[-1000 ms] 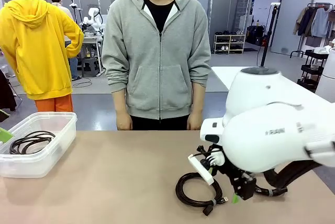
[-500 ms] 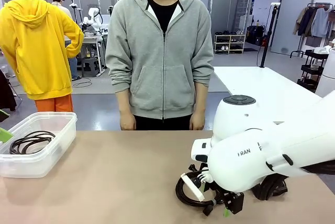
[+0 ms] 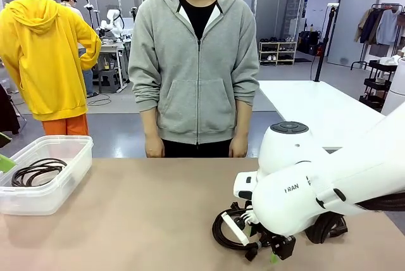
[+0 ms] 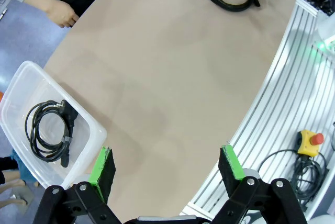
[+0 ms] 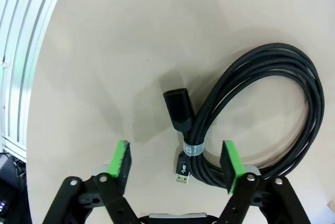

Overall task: Organize and store the cables.
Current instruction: Place the USB Extension Cable into the Organizing box.

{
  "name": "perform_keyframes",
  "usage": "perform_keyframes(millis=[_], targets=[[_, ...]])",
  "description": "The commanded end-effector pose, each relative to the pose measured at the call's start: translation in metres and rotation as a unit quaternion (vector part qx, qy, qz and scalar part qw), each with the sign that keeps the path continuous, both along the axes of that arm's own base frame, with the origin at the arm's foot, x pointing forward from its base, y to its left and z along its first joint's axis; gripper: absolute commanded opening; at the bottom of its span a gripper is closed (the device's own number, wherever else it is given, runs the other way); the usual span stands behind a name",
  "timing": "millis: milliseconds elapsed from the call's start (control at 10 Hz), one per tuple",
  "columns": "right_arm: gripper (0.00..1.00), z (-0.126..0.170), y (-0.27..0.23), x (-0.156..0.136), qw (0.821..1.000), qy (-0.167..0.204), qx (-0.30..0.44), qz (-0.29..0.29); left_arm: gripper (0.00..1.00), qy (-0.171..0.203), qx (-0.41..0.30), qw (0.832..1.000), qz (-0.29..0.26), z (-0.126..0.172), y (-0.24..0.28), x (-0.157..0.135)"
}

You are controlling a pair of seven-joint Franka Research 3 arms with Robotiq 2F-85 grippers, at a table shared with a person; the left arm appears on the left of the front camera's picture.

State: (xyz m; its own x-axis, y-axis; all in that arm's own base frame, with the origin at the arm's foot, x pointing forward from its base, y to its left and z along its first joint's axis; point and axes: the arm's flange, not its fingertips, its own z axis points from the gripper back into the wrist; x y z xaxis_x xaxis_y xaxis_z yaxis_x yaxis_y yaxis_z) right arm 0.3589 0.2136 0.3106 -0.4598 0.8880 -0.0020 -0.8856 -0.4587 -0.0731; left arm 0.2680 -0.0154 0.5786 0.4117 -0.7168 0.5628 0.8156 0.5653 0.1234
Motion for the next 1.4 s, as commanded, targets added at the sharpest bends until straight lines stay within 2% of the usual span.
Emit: perform_keyframes(millis=[0,100,300,400,500,800,900,1000,1200,1300], targets=[[0.26,-0.01,-0.003,-0.008,1.0,-0.018,-0.008,-0.007,1.0,-0.003,0.002,1.0,0.012,-0.001,-0.002,0.001],[0.0,-0.011,-0.005,-0.005,1.0,-0.019,-0.006,-0.012,1.0,-0.003,0.002,1.0,0.012,-0.001,-0.002,0.001],[0.0,-0.014,-0.007,0.003,1.0,-0.021,0.0,-0.019,1.0,-0.003,0.002,1.0,0.012,-0.001,-0.002,0.001],[0.04,-0.014,-0.005,0.004,1.0,-0.022,0.0,-0.019,1.0,-0.003,0.002,1.0,0.012,-0.001,-0.002,0.001],[0.0,-0.013,-0.005,0.004,1.0,-0.021,-0.002,-0.018,1.0,-0.003,0.002,1.0,0.012,-0.001,-0.002,0.001],[0.0,-0.009,-0.002,0.003,1.0,-0.018,0.0,-0.021,1.0,-0.003,0.002,1.0,0.012,-0.001,-0.002,0.001],[0.0,0.007,0.0,0.0,1.0,-0.015,-0.001,-0.015,1.0,-0.003,0.002,1.0,0.012,-0.001,-0.002,0.001],[0.0,0.032,0.004,-0.002,1.0,0.008,-0.02,-0.016,1.0,-0.003,0.002,1.0,0.012,-0.001,-0.002,0.001],[0.0,0.094,0.013,-0.004,0.999,-0.005,-0.009,-0.052,1.0,-0.003,0.002,1.0,0.012,-0.001,-0.002,0.001],[0.0,0.111,0.019,-0.006,0.997,0.004,0.0,-0.076,1.0,-0.003,0.002,1.0,0.012,-0.001,-0.002,0.001]])
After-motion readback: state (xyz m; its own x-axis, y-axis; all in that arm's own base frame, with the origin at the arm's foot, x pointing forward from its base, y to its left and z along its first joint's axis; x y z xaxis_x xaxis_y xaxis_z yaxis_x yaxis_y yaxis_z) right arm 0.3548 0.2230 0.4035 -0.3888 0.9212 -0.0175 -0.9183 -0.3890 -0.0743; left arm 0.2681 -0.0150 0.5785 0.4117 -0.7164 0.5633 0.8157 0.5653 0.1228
